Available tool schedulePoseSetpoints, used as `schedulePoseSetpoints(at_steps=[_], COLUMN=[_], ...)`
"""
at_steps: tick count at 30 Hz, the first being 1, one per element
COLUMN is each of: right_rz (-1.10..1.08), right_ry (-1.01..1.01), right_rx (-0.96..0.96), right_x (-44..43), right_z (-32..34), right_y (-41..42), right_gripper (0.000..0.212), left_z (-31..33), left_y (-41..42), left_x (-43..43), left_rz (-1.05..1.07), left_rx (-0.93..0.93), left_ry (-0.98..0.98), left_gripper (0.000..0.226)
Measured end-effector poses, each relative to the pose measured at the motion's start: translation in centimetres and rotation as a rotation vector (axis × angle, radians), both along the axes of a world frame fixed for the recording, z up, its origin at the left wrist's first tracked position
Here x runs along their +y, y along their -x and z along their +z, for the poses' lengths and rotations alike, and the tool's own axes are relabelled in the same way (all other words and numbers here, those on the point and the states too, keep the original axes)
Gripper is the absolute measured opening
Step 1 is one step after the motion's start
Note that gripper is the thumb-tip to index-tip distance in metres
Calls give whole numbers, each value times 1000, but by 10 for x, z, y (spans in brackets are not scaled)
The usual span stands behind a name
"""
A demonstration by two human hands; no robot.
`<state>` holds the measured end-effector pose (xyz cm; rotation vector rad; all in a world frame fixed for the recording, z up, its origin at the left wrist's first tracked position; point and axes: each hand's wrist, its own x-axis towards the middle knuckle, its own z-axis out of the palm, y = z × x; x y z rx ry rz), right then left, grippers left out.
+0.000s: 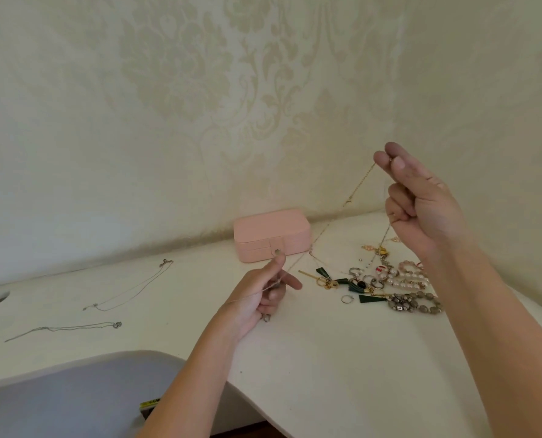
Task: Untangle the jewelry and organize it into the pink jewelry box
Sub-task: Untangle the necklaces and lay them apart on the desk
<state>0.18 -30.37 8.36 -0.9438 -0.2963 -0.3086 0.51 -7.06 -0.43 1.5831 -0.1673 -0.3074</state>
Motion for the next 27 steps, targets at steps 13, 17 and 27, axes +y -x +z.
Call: schedulePoseSetpoints(at_steps=[13, 17, 27], right_rz=[149, 464, 465], right_ry=[14, 266, 1796], right_rx=[-24, -3, 377], right_x=[-2, -2, 24], right_z=[-2, -8, -19], right_y=[-2, -1, 6], right_gripper=[11, 47, 34], left_z=[1, -9, -6], left_y=[-10, -18, -19], left_x=[21, 31, 28], left_rz=[233, 121, 367], left_rx=[181, 169, 167], left_ry=[926, 1197, 1111], left_gripper=[14, 34, 41])
